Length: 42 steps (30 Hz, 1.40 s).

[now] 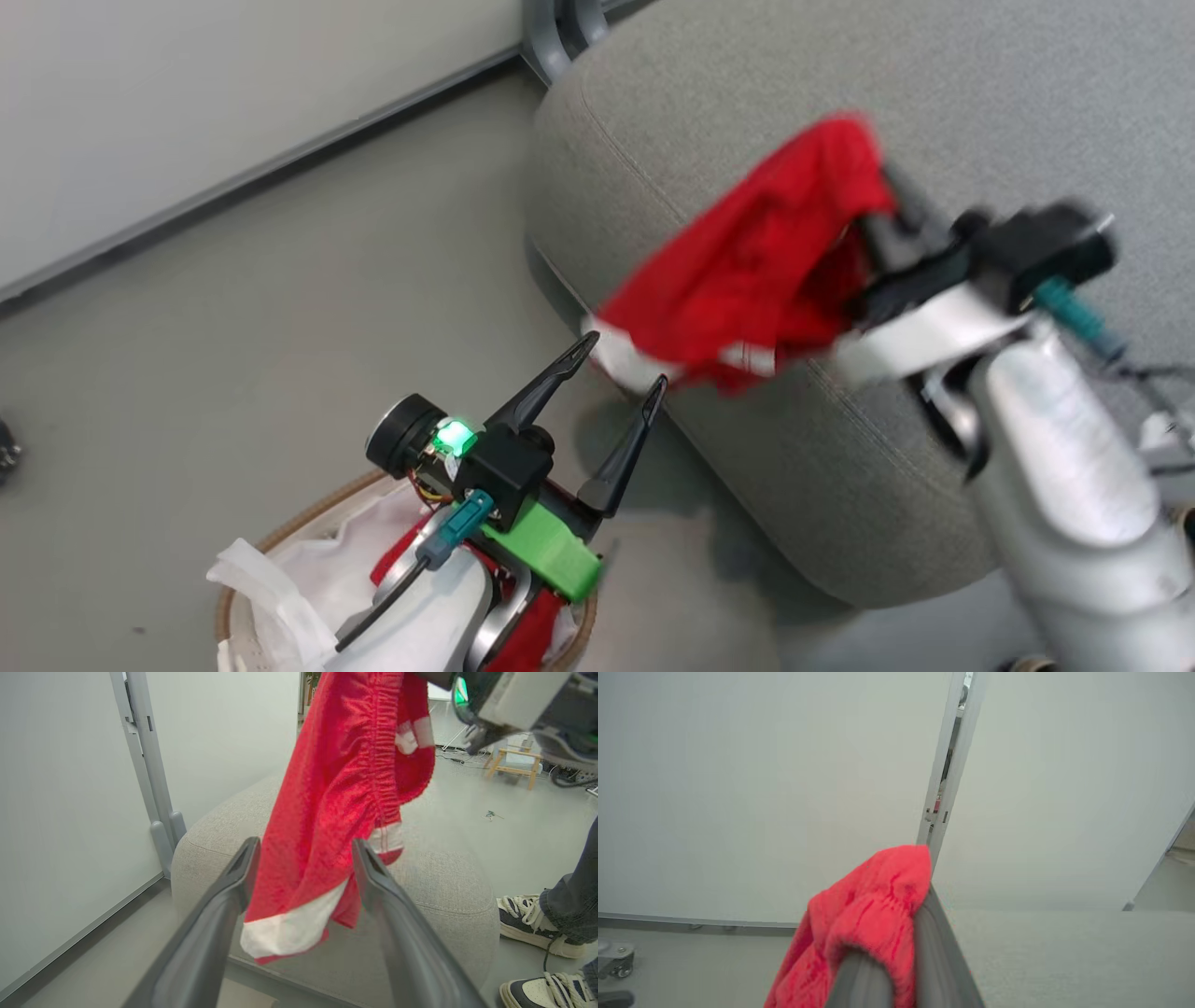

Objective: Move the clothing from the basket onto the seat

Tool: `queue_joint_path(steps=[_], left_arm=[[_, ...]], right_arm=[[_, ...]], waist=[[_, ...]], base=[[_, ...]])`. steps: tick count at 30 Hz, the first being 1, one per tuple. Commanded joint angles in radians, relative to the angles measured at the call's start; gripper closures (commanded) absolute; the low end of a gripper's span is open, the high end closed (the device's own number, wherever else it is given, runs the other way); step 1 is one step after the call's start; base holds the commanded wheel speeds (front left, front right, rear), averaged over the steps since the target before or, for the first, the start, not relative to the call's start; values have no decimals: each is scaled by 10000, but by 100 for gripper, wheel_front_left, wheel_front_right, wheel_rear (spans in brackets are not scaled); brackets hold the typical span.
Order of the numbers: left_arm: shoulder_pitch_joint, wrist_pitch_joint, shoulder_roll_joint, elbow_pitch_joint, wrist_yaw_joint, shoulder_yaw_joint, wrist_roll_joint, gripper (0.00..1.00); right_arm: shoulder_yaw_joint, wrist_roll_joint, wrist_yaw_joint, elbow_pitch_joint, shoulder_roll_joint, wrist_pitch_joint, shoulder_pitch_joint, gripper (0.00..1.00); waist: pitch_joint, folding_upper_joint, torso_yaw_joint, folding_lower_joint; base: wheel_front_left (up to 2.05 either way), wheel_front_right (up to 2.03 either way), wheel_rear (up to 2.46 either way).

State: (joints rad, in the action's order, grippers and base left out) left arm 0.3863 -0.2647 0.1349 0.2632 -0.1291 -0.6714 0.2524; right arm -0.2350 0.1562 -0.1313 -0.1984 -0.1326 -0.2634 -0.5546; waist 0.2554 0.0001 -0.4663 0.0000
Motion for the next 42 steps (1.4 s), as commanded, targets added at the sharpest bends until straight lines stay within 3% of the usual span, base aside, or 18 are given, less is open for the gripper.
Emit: queue_joint_path(steps=[1,11,17,23,32,33,34,35,36,42], left_arm=[[262,5,170,-80,-26,-14,-56,0],[1130,5,780,-474,-26,-434,-45,0],[1681,7,1058,-648,-26,-439,-37,0],[2034,7,1237,-755,-26,-360,-56,0],[2136,5,1205,-628,-26,-145,20,0],[2115,5,1186,-607,-26,-70,39,0],[2091,7,1177,-585,-27,-28,48,0],[2059,7,1170,-559,-27,9,46,0],[2016,5,1167,-536,-27,40,58,0],[1713,5,1070,-301,-27,239,119,0]], right_arm=[[149,-129,10,82,-260,-20,-531,100],[1437,-1060,10,-847,-2298,-20,-4048,100],[2468,-1743,10,-1901,-2825,-18,-5275,100],[3472,-2568,10,-3092,-2551,-13,-5567,100],[4857,-3568,12,-4295,-1752,-12,-4400,100],[4981,-3619,12,-4368,-1685,-12,-4197,91],[5127,-3629,12,-4420,-1613,-12,-4004,70],[5336,-3647,12,-4440,-1547,-12,-3794,30],[5504,-3696,12,-4457,-1476,-12,-3565,0],[6167,-3630,12,-4323,-1013,-12,-2132,0]], waist=[[875,-1,-196,0],[2718,-1,498,0],[3732,-1,964,0],[4403,-1,1301,0],[4732,-1,1577,0],[4720,-1,1589,0],[4698,-1,1592,0],[4658,-1,1589,0],[4604,-1,1579,0],[4022,-1,1488,0]], base=[[0,0,0],[0,0,0],[0,0,0],[0,0,0],[0,0,0],[0,0,0],[0,0,0],[0,0,0],[0,0,0],[0,0,0]])
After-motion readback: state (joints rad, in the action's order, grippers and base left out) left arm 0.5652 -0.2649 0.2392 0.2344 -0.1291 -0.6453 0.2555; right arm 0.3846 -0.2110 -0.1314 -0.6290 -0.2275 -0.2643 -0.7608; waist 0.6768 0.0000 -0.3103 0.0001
